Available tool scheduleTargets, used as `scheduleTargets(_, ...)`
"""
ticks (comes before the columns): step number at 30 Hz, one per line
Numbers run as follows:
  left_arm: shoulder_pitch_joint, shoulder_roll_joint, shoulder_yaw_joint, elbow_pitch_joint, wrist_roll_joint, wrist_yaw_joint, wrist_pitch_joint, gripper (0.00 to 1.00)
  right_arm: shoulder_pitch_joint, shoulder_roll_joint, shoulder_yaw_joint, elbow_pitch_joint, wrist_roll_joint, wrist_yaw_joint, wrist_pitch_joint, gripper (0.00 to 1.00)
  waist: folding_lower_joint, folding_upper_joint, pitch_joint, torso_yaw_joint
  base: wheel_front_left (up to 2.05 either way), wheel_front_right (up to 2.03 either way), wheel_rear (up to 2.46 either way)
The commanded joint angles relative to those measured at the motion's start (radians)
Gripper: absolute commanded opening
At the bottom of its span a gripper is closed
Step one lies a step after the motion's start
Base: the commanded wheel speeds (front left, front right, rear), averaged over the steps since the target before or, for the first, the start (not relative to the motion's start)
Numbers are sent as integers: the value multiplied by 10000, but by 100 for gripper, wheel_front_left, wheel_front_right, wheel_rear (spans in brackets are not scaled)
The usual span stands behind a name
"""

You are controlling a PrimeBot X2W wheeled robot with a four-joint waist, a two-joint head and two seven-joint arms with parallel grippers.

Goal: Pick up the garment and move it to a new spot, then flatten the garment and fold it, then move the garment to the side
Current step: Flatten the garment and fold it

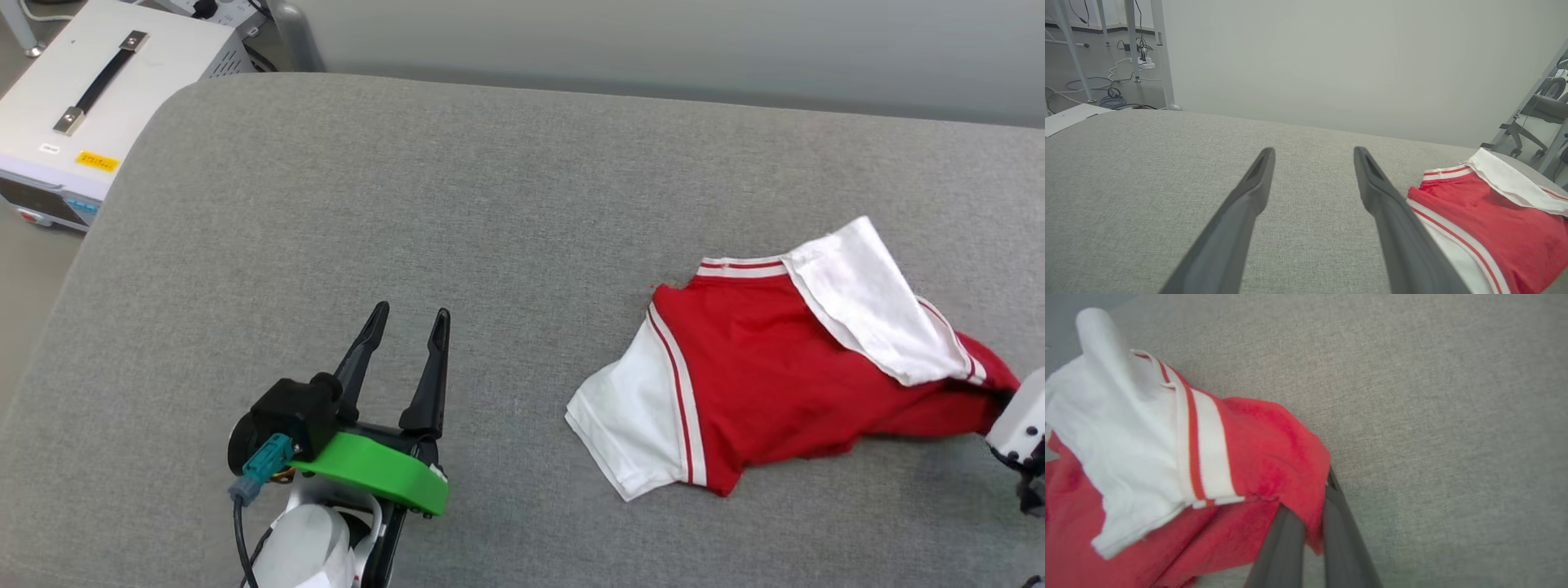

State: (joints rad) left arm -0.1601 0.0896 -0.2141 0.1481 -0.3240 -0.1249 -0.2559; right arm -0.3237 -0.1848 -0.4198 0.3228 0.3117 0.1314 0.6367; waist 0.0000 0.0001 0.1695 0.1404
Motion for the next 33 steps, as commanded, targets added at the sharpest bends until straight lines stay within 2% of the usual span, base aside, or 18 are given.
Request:
scheduleTargets(1,-64,59,18,12,95,-57,-59,100,106,240,-418,170,-314,-7,87,100,0,-1,44,-138,0,0,0)
scheduleTargets(3,-71,73,17,56,90,-57,-59,100,89,562,-940,359,-930,-7,64,100,0,-1,6,-227,0,0,0)
scheduleTargets(6,-58,83,-10,118,87,-57,-59,100,81,836,-1013,287,-1379,-7,-246,100,0,-1,-107,-345,0,0,0)
scheduleTargets(9,-31,79,-31,171,88,-57,-59,100,185,962,-539,-101,-1352,-7,-683,100,0,-1,-292,-466,0,0,0)
scheduleTargets(15,108,58,-11,146,86,-57,-59,100,962,652,909,-1733,-980,-7,-1601,100,0,-1,-703,-703,0,0,0)
scheduleTargets(25,344,-15,-212,10,110,-58,-59,100,2529,790,1571,-4241,-613,-7,-3144,100,0,-1,-1033,-875,0,0,0)
scheduleTargets(33,520,-30,-955,155,-127,-58,-59,100,3522,1076,2055,-4733,-414,-7,-4909,100,0,-1,-1005,-997,0,0,0)
